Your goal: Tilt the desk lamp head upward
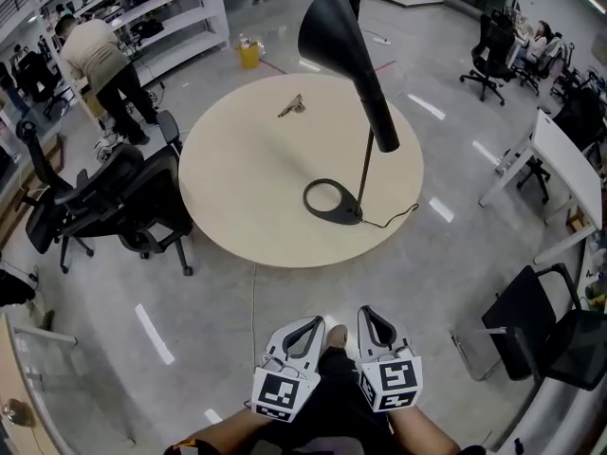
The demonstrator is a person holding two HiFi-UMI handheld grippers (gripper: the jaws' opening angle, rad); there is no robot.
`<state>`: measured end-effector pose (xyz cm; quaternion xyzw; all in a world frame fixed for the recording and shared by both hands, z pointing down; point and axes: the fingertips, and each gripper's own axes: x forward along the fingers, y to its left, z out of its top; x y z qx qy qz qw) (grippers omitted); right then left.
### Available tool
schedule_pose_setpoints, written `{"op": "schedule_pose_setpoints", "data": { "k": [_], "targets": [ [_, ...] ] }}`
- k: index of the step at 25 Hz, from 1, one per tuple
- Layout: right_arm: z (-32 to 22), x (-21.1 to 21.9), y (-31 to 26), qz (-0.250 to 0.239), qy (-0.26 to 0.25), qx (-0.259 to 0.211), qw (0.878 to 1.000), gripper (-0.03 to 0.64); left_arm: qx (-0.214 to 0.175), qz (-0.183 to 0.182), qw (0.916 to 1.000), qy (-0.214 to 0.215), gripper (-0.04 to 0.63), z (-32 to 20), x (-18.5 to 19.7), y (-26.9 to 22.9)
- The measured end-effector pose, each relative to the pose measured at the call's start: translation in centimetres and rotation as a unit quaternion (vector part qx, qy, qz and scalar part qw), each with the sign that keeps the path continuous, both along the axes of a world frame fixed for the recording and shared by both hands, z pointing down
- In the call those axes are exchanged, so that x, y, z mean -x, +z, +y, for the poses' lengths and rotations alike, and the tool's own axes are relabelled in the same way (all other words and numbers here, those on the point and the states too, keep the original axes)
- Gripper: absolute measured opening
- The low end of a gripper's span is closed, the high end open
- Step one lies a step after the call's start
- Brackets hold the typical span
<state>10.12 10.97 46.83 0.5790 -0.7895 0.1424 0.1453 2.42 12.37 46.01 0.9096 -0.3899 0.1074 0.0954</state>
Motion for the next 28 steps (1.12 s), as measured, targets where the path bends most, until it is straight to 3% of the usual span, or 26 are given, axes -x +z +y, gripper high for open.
{"op": "schedule_pose_setpoints", "data": {
  "k": [10, 16, 21, 28],
  "targets": [
    [5.4, 2.4, -0.9, 0.012, -0.06, -0.016, 0.998, 0.017, -0.032, 0.002, 0.9972, -0.068, 0.046, 5.8, 2.4, -1.8],
    [10.5, -1.3, -2.3, 0.01, -0.111, -0.033, 0.993, 0.015, -0.029, 0.018, 0.9937, -0.106, 0.046, 11.3, -2.7, -2.2],
    [15.8, -6.2, -1.4, 0.008, -0.141, -0.028, 0.99, 0.015, -0.028, 0.006, 0.9908, -0.132, 0.046, 17.3, -7.4, -1.5],
    [21.8, -9.8, -0.8, 0.005, -0.174, -0.035, 0.984, 0.015, -0.024, -0.007, 0.9849, -0.171, 0.046, 23.8, -10.4, -0.6]
  ]
}}
